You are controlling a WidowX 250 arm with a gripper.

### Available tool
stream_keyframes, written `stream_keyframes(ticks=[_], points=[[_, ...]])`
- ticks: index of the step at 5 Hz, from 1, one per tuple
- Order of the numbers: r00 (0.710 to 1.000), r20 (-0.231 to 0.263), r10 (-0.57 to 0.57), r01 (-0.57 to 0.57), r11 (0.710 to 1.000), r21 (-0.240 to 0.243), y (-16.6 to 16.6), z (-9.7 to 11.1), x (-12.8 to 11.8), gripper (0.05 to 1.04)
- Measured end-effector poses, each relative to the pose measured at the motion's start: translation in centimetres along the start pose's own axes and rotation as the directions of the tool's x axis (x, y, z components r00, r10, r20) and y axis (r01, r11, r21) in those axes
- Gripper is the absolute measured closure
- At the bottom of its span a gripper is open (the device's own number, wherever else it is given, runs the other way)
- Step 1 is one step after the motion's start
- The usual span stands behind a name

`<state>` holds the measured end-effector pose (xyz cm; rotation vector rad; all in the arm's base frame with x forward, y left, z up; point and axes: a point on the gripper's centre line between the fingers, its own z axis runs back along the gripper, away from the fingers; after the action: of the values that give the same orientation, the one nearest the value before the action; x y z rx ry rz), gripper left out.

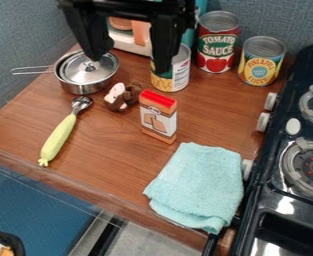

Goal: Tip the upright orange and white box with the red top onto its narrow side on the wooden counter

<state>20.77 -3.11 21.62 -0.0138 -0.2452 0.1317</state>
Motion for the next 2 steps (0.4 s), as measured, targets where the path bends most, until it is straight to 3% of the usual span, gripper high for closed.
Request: stream_keyframes(ticks=[1,2], points=[[1.0,-0.003,-0.01,0.01,1.0,-0.008,-0.1,-0.5,-0.1,0.083],[0.994,0.048,-0.102,0.104,0.994,-0.036,0.2,-3.2,0.1,0.083]])
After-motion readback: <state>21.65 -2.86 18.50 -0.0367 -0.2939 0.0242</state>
